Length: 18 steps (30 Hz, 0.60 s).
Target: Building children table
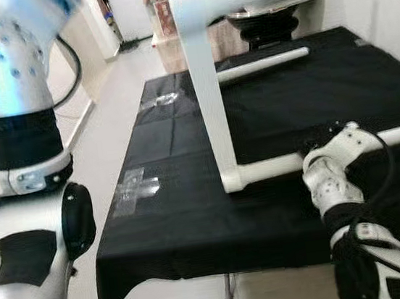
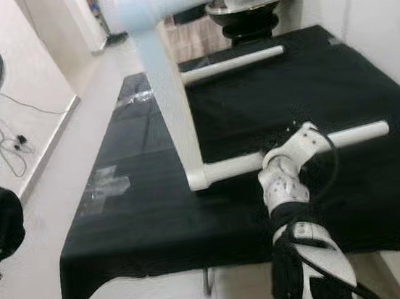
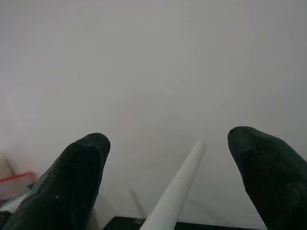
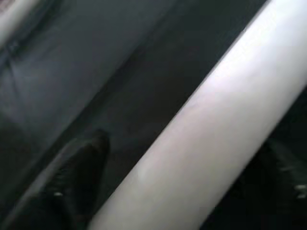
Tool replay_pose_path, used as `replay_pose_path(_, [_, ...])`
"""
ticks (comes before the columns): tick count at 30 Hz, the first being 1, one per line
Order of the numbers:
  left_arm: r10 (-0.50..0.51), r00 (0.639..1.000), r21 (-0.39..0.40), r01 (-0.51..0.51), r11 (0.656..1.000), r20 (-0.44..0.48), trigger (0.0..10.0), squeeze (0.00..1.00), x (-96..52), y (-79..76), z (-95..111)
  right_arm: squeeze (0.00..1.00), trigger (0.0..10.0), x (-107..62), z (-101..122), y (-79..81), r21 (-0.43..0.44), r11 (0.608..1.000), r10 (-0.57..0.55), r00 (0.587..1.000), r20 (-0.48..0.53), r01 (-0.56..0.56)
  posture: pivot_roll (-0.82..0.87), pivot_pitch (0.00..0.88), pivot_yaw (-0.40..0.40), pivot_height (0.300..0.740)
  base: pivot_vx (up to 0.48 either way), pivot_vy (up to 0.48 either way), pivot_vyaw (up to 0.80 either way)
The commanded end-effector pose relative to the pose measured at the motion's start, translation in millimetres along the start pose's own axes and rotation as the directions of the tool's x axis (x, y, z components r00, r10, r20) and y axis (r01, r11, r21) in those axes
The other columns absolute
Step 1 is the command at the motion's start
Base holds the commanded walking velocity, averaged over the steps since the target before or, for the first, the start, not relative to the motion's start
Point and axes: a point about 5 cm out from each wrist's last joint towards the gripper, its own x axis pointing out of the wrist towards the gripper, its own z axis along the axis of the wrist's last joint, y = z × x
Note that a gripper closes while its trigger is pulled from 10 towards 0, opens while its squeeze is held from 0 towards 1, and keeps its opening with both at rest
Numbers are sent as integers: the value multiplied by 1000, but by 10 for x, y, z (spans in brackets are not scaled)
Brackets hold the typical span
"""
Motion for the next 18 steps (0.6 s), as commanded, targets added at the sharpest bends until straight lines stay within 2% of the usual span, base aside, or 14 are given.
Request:
replay_pose_path(1, [3,1000,1,-3,1000,20,10000,0,-58,6,63,1000,10000,56,-412,-485,-82,980,-193,969,-153,182,51,183,121,740,0,0,0])
replay_pose_path(6, [0,1000,-16,0,1000,21,10000,0,-100,-21,51,1000,10000,85,-321,-534,-104,976,-199,976,-88,190,47,190,114,740,0,0,0])
replay_pose_path(8, [5,1000,-18,-5,1000,10,10000,0,-145,-45,12,1000,10000,99,-216,-461,-72,986,-151,988,-44,147,42,194,109,740,0,0,0])
replay_pose_path(12, [7,1000,-18,-7,1000,4,10000,0,-166,-57,-3,1000,10000,102,-186,-429,-58,990,-133,991,-34,131,42,194,109,740,0,0,0])
replay_pose_path(13, [15,1000,-15,-15,1000,-5,10000,0,-206,-65,-31,1000,10000,96,-108,-356,-45,995,-88,996,-3,88,36,197,102,740,0,0,0])
replay_pose_path(18, [35,999,-14,-35,999,-18,10000,0,-285,-67,-69,1000,10000,74,74,-301,-41,998,-51,995,83,55,23,196,96,740,0,0,0])
